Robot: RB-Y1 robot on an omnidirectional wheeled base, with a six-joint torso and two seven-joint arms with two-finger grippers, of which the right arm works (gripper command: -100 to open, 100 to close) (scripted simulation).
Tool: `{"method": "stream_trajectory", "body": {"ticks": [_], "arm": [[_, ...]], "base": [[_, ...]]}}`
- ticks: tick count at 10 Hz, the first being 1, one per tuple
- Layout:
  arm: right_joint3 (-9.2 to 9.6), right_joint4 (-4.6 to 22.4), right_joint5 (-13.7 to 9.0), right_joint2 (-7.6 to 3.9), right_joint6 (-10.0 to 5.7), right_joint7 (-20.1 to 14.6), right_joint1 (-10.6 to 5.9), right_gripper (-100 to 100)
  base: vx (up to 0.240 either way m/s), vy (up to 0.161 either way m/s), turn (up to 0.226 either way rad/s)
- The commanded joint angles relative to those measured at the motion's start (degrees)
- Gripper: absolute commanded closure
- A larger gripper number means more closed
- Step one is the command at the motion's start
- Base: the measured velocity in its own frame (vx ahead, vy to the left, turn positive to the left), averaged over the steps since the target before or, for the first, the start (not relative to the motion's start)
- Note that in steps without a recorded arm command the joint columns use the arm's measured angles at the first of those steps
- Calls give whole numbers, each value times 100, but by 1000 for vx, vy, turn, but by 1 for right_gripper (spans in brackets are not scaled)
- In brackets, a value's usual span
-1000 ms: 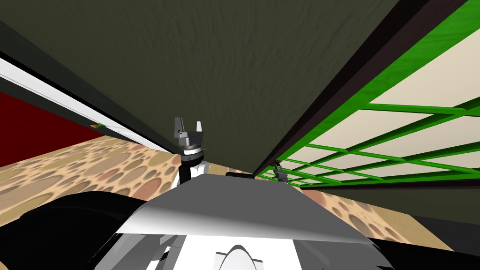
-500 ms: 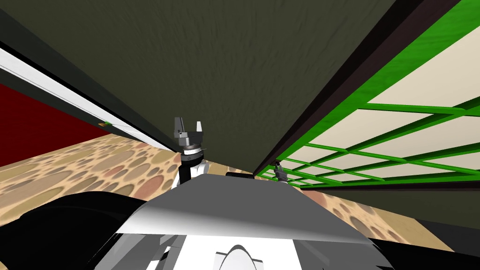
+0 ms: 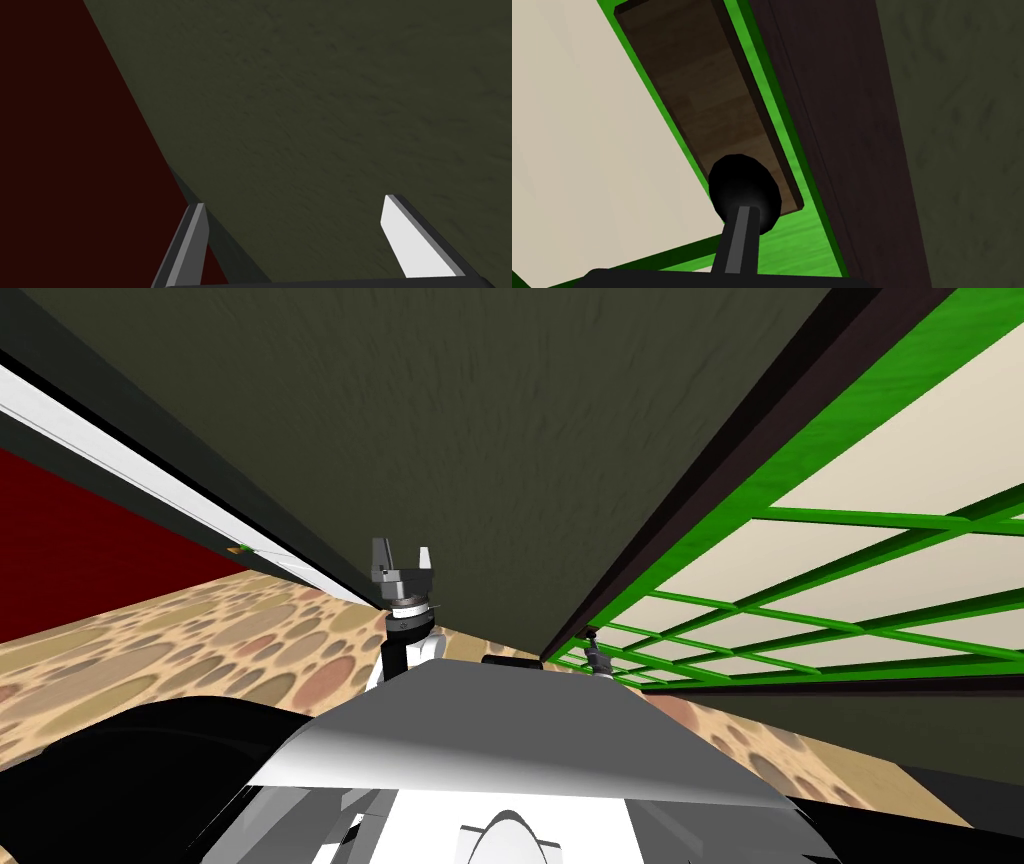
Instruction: Pull the door open
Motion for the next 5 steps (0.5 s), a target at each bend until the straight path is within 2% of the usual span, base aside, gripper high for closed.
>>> {"method": "stream_trajectory", "body": {"ticks": [1,5], "arm": [[-5,-10,27,-19,-72,192,84,-100],[-21,-38,107,-77,-284,768,335,-100]], "base": [[-39,18,-16],[-32,32,-37]]}}
